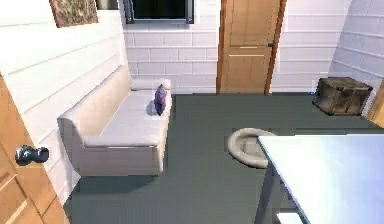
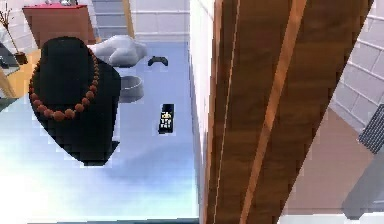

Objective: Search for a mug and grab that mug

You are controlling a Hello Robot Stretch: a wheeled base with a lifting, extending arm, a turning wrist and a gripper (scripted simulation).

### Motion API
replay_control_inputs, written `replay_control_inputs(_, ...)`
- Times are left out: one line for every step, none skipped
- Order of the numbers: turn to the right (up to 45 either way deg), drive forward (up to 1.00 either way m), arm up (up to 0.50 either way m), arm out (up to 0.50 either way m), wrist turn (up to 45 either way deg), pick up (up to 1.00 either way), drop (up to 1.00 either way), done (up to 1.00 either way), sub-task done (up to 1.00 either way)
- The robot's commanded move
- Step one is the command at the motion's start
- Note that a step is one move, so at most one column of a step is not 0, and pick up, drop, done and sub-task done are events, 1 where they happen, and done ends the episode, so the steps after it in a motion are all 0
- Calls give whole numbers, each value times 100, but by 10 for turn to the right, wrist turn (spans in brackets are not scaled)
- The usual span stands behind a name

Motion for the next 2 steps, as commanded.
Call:
replay_control_inputs(0,90,0,0,0,0,0,0,0)
replay_control_inputs(420,0,0,0,0,0,0,0,0)
